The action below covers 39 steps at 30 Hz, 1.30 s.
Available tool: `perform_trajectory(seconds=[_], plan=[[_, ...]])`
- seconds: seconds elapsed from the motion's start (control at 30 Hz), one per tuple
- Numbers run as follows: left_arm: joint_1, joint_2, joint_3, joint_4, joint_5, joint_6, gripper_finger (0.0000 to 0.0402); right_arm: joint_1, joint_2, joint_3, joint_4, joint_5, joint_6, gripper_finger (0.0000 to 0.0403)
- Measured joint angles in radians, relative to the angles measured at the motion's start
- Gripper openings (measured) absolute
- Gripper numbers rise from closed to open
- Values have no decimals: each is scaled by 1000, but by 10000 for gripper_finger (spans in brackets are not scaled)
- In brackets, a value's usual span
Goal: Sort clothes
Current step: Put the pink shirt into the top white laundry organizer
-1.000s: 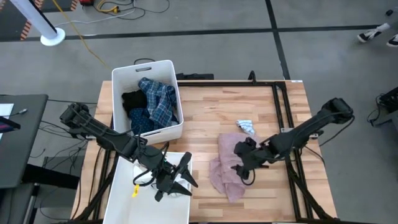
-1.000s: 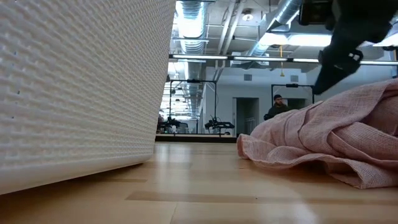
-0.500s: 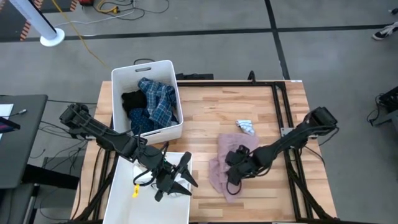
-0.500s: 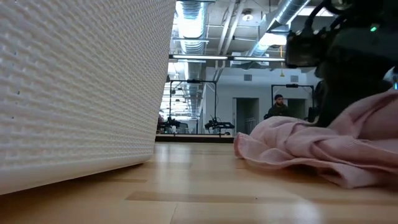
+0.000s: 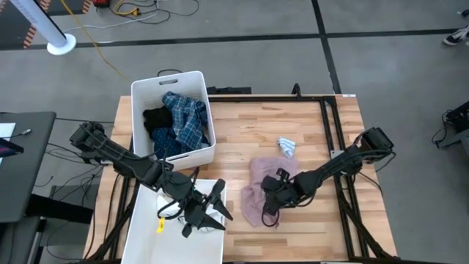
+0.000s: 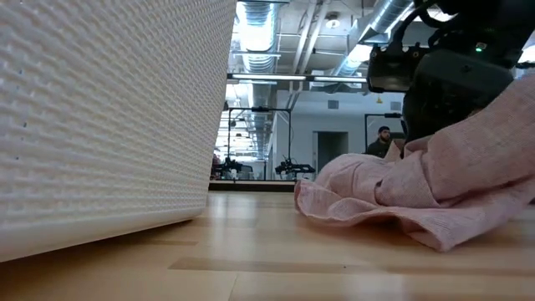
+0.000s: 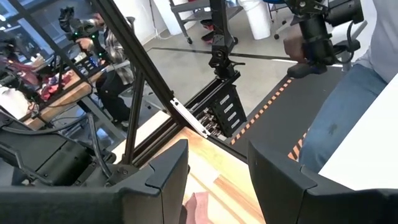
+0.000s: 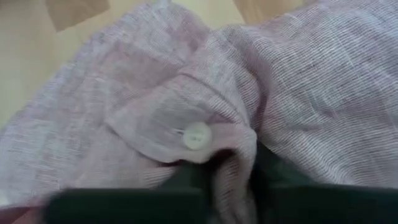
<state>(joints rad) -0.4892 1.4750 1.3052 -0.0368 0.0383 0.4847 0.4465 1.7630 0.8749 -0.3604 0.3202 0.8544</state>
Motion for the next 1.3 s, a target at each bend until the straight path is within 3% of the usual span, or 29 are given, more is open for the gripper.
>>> perform_trajectory(seconds=[0.07,0.37,0.6,1.13,1.3], plan=[[0,0,0,0,0,-3,160,0,0,0,14,-1,-29,29],[0,0,0,-3,-17,-25,160,16,-10,29,-2,0,-115,29],[0,0,0,-45,-74,-30,160,73,-89,120,-223,25,-223,29],[0,0,0,-81,-200,53,160,191,-105,422,-666,326,-474,28],[16,0,0,-111,-257,61,190,212,-106,496,-792,360,-495,28]])
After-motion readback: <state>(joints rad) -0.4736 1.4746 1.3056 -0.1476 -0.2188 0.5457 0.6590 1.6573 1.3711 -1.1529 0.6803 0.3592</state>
